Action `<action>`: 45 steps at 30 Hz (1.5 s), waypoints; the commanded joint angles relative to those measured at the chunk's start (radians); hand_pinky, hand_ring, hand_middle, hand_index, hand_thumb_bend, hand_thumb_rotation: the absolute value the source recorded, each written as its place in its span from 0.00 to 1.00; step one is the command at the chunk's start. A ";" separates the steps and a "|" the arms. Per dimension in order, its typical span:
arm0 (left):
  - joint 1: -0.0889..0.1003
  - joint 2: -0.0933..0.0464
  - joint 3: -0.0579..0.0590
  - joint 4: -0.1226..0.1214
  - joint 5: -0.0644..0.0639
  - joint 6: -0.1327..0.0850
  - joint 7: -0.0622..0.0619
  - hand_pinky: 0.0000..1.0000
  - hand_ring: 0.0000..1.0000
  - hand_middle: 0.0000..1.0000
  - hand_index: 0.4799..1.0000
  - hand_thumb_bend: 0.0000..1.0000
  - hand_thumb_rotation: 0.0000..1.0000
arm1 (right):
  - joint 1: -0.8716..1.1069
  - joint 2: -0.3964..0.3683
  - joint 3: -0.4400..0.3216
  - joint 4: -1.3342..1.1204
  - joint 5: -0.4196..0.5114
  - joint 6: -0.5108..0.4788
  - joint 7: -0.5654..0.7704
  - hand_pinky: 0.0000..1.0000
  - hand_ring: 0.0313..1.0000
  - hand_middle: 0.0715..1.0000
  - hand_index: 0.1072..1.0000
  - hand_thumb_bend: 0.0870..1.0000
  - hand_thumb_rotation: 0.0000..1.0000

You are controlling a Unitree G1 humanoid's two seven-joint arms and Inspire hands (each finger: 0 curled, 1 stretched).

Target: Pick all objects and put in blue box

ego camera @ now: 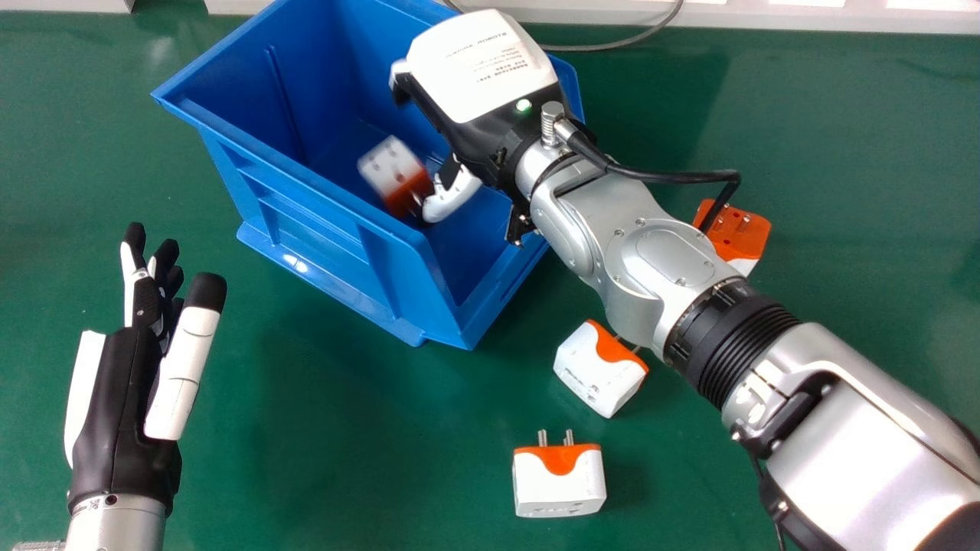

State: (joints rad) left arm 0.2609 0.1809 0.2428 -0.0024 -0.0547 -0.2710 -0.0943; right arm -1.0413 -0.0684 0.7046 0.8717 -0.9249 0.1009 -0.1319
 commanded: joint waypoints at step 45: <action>-0.006 0.047 0.025 -0.001 0.024 0.001 0.008 1.00 1.00 1.00 1.00 0.82 0.94 | 1.236 -0.144 -0.251 -1.252 -0.178 0.195 -0.117 0.98 0.97 0.99 0.93 0.42 0.56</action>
State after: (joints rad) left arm 0.2517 0.2153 0.2615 0.0222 -0.0378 -0.2686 -0.0883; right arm 0.1808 -0.2176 0.4546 -0.3735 -1.0776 0.3114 -0.2211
